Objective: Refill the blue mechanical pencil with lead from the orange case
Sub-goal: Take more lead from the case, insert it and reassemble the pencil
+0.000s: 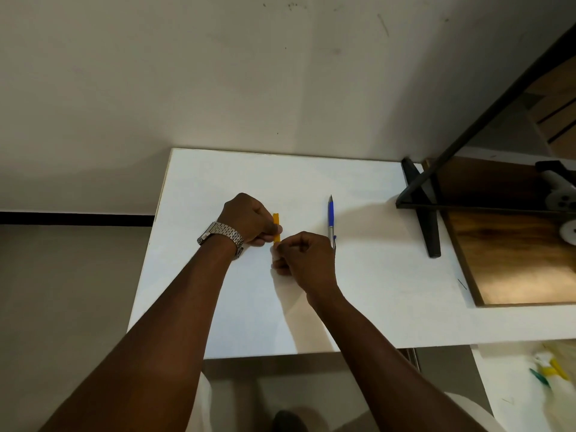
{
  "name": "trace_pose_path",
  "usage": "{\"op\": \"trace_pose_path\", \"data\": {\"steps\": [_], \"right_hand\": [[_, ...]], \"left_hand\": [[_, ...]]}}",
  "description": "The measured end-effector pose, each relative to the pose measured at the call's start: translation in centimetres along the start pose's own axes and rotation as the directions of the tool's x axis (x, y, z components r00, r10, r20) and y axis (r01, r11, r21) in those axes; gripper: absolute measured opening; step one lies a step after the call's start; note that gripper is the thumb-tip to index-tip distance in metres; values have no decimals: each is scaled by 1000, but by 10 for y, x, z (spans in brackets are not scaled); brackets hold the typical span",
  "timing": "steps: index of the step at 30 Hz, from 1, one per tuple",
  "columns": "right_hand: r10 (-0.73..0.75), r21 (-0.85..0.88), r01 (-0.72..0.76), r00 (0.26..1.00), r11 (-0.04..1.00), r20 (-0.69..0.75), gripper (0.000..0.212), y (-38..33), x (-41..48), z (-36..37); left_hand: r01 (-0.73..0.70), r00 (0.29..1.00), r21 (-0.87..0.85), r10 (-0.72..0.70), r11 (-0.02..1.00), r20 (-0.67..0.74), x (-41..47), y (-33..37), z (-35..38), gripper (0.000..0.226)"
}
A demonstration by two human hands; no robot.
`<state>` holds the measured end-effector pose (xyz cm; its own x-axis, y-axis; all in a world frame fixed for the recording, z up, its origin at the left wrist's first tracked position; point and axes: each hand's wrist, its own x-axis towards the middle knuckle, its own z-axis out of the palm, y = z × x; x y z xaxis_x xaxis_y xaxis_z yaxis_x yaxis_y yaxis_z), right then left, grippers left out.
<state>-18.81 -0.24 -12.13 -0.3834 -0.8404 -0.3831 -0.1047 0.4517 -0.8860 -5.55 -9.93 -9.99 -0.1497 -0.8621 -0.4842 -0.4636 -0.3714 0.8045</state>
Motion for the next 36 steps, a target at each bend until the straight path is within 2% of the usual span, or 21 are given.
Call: {"op": "trace_pose_path", "data": {"steps": [5,7,9,11,14,16,19,21,24,28,30,33,34,36], "right_hand": [[-221,-108,210,969,972,-108,12,-26,6,-28],[-346,-254,299,923,920,-168,13,-40,13,-50],[-430,-475,321,892,820,-138,10,-46,19,-71],[-378,-648,242,922,722,-77,18,-44,21,-82],[-177,-779,64,982,624,-61,34,-34,21,-80],[-96,-777,5,993,629,-71,30,-32,21,-76],[-29,-716,-37,996,697,-79,27,-34,22,-73],[-10,-716,-55,996,696,-86,32,-35,22,-73],[-94,-797,-37,989,602,-117,35,-42,20,-77],[-270,-868,52,958,494,-96,35,-67,10,-88],[-310,-859,93,948,503,-79,37,-80,4,-93],[-328,-796,159,943,585,-53,30,-96,-3,-104],[-339,-739,194,940,646,-50,24,-99,-5,-108],[-352,-543,262,934,798,-65,9,-101,-3,-113]], "left_hand": [[-21,1000,26,21,999,-12,0,0,1,22],[-17,1000,-2,17,1000,-5,-1,0,1,23],[-12,1000,-49,12,999,-1,-1,1,-2,25],[-16,1000,-75,16,997,-6,-1,3,-5,28],[-60,998,-30,59,998,-28,0,10,-6,29],[-119,993,7,119,993,-15,0,14,-2,26],[-252,967,89,247,964,65,-2,18,6,28],[-346,938,178,333,921,100,-5,21,13,29],[-484,874,275,470,830,121,-12,25,28,33],[-656,718,485,675,578,168,-22,36,48,41],[-687,645,542,749,484,149,-27,43,54,37],[-700,589,557,802,447,96,-33,47,58,27],[-710,608,508,789,488,91,-33,47,58,24],[-695,705,288,703,659,94,-33,48,59,20]]}}
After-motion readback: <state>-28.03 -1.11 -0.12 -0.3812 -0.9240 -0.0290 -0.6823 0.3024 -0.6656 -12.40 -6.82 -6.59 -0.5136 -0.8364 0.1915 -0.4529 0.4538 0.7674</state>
